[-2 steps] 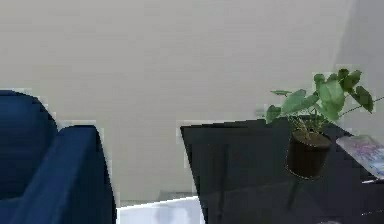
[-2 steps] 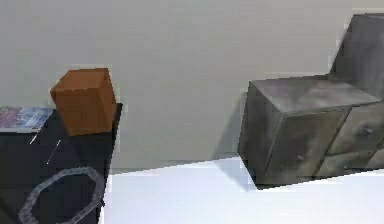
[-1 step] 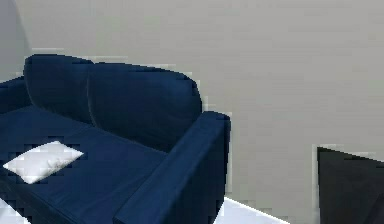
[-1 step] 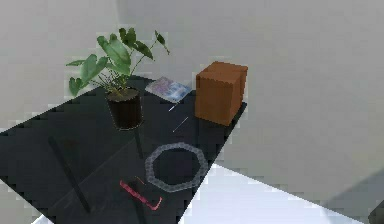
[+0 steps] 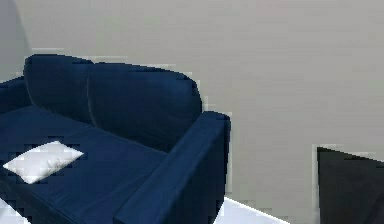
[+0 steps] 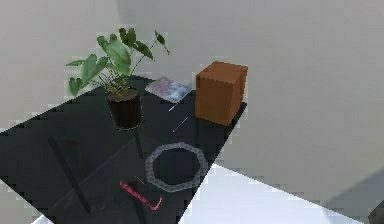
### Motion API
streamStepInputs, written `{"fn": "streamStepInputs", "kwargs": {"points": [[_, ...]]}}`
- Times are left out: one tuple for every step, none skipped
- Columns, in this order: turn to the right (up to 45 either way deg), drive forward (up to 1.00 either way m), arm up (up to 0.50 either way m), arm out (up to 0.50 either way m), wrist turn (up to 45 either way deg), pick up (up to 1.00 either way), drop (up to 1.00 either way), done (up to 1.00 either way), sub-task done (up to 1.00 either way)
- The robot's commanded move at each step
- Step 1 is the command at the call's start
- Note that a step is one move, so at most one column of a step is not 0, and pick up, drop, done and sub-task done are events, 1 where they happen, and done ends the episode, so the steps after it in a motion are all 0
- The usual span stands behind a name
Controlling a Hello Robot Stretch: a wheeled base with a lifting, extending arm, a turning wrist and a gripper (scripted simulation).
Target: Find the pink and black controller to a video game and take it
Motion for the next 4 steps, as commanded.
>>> {"fn": "streamStepInputs", "kwargs": {"points": [[0.0,0.00,0.34,0.00,0.0,0.00,0.00,0.00,0.00],[0.0,0.00,0.00,0.14,0.0,0.00,0.00,0.00,0.00],[0.0,0.00,0.00,0.00,45.0,0.00,0.00,0.00,0.00],[0.0,0.00,0.00,0.00,45.0,0.00,0.00,0.00,0.00]]}}
